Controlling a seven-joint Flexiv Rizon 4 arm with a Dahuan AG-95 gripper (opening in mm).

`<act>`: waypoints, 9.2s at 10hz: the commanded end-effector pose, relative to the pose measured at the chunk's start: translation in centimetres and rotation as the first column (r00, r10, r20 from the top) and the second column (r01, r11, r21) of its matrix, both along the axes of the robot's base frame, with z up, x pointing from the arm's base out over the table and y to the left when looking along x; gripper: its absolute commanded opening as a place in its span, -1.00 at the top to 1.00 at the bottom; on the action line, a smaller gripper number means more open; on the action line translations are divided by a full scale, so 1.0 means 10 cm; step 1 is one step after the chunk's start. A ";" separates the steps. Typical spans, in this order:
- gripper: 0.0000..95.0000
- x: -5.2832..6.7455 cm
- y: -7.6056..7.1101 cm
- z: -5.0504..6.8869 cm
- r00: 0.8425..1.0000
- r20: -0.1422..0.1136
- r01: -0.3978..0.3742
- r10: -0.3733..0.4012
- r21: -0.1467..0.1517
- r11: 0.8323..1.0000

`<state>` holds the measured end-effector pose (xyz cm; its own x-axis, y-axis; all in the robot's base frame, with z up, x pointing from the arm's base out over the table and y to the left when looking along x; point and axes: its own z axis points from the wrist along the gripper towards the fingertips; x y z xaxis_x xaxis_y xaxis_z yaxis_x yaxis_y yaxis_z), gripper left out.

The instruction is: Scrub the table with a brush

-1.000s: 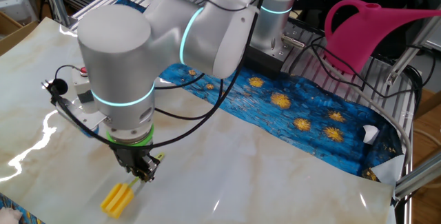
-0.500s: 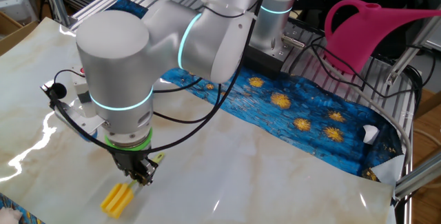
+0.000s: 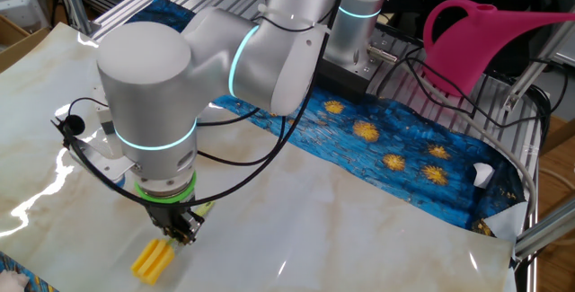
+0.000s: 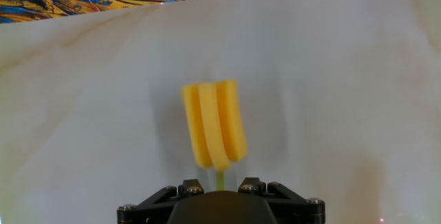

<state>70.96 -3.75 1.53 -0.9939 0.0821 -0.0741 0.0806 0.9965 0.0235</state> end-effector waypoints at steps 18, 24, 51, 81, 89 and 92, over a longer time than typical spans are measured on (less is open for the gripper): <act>1.00 -0.41 -0.12 0.28 0.998 -0.054 -0.027 0.028 0.004 1.000; 1.00 -0.56 -0.27 0.26 0.997 -0.050 -0.062 0.062 -0.006 0.998; 1.00 -0.60 0.02 -0.05 0.997 -0.076 -0.024 0.028 0.044 0.999; 1.00 -0.92 1.18 -0.05 0.975 -0.179 0.146 -0.128 0.086 0.986; 1.00 -0.88 0.97 0.07 0.986 -0.148 0.082 -0.082 -0.005 0.997; 1.00 -0.86 0.71 0.16 0.989 -0.142 0.031 -0.031 -0.001 1.000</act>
<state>62.35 3.41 3.08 -0.9910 0.1146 0.0698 0.1158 0.9932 0.0139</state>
